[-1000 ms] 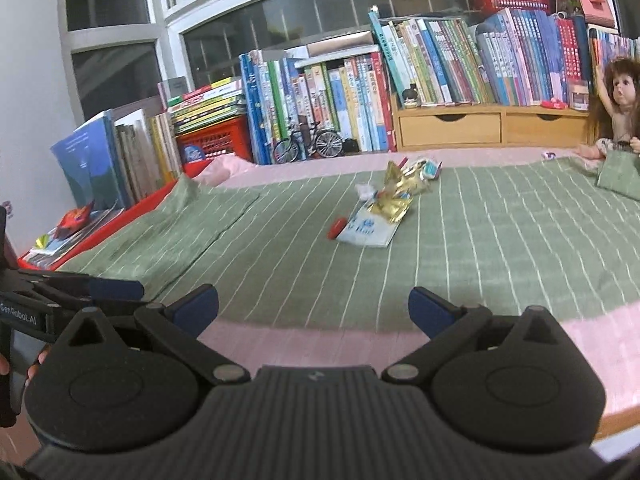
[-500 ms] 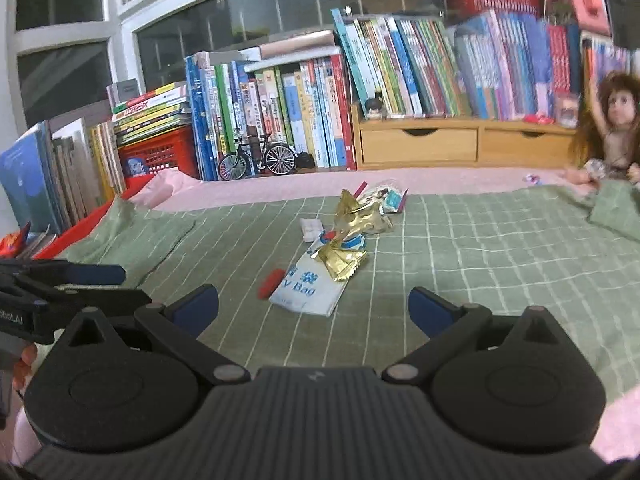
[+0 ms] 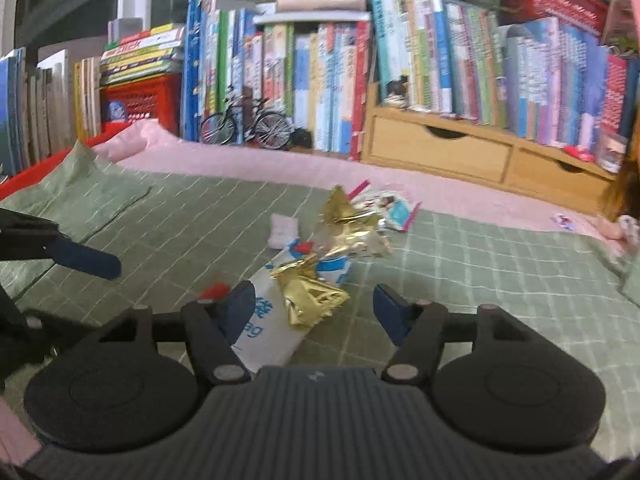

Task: Collect trash
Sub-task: 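Grasp the gold foil wrapper with the right tool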

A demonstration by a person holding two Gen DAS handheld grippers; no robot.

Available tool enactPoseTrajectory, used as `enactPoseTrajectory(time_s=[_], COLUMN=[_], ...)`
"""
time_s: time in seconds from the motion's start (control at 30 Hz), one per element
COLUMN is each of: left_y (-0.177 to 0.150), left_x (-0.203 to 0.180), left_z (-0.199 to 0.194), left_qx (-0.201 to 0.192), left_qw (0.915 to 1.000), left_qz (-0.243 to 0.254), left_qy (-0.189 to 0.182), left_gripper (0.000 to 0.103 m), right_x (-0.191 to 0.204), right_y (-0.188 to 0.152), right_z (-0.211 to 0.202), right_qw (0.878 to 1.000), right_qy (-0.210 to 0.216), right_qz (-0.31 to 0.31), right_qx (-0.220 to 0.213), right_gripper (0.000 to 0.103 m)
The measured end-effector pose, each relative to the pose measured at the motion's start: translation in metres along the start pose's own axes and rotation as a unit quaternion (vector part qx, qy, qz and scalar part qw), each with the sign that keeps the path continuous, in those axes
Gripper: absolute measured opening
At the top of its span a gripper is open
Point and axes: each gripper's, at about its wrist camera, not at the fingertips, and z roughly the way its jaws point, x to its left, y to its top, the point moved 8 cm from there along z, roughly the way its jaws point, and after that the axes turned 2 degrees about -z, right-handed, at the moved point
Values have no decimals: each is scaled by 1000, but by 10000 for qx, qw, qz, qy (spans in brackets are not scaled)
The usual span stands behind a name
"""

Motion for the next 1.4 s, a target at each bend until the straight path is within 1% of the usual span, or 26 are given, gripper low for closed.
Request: enactPoseTrajectory(time_s=[0.1, 0.17, 0.23, 0.27, 0.3, 0.33, 0.37, 0.43, 0.53, 0.57, 0.6, 0.7, 0.73, 0.83, 0.9, 0.97, 1.07, 1.1, 1.13, 1.2, 1.27, 1.3, 1.33, 1.4], left_y=[-1, 1, 3, 5, 6, 8, 9, 10, 10, 9, 8, 7, 8, 10, 10, 12, 15, 16, 17, 16, 16, 16, 16, 13], left_x=[1, 4, 9, 11, 13, 14, 15, 14, 8, 7, 8, 11, 13, 17, 16, 13, 4, 2, 2, 1, 3, 4, 7, 11], left_z=[6, 11, 15, 16, 19, 21, 23, 27, 33, 36, 39, 43, 44, 43, 45, 49, 55, 56, 58, 59, 57, 56, 54, 47], left_qx=[10, 9, -54, -64, -47, -55, -59, -44, 14, 10, -20, -84, -87, -101, -80, -71, -71, -79, -77, -88, -86, -64, -40, 9], left_qw=[9999, 9999, 9996, 9994, 9993, 9991, 9990, 9989, 9990, 9987, 9977, 9948, 9946, 9939, 9925, 9916, 9922, 9928, 9934, 9938, 9945, 9949, 9948, 9925], left_qz=[21, -51, -156, -183, -196, -178, -146, -54, 91, 148, 232, 406, 376, 335, 455, 586, 714, 710, 683, 675, 650, 646, 673, 870], left_qy=[107, 164, 241, 280, 325, 382, 429, 471, 439, 498, 635, 928, 961, 1048, 1132, 1149, 1020, 960, 921, 881, 817, 776, 766, 857], left_gripper=[93, 90, 76, 72, 68, 64, 63, 61, 60, 60, 60, 56, 54, 54, 54, 51, 34, 24, 19, 17, 16, 17, 20, 22], right_x=[4, 4, 4, 5, 5, 6, 5, 2, 0, 0, 0, 0, 0, -1, -2, -2, 0, 0, 1, 2, 2, 1, 0, -2], right_y=[2, 4, 5, 4, 3, 2, 1, -1, -5, -7, -7, -9, -8, -8, -8, -8, -9, -9, -11, -13, -16, -18, -19, -22], right_z=[9, 14, 21, 24, 26, 28, 30, 30, 26, 23, 21, 10, 7, -4, -8, -12, -14, -15, -16, -18, -19, -20, -21, -23], right_qw=[9998, 9995, 9987, 9983, 9980, 9980, 9981, 9990, 9995, 9995, 9994, 9991, 9990, 9985, 9983, 9985, 9990, 9991, 9991, 9991, 9991, 9991, 9992, 9993], right_qy=[-45, -107, -182, -182, -156, -109, -61, -54, 29, 40, 40, -32, -60, -111, -152, -139, -54, -40, -31, -24, -20, -27, -38, -57], right_qz=[-188, -311, -474, -551, -602, -610, -586, -426, -287, -291, -318, -417, -443, -527, -552, -517, -419, -397, -387, -390, -403, -403, -395, -366], right_qx=[-24, -23, 15, 47, 83, 123, 167, 152, 141, 135, 126, 53, 20, -58, -89, -114, -151, -162, -166, -160, -133, -112, -97, -82], right_gripper=[77, 77, 74, 69, 57, 49, 43, 43, 43, 43, 43, 44, 44, 45, 46, 46, 46, 46, 46, 48, 48, 48, 48, 48])
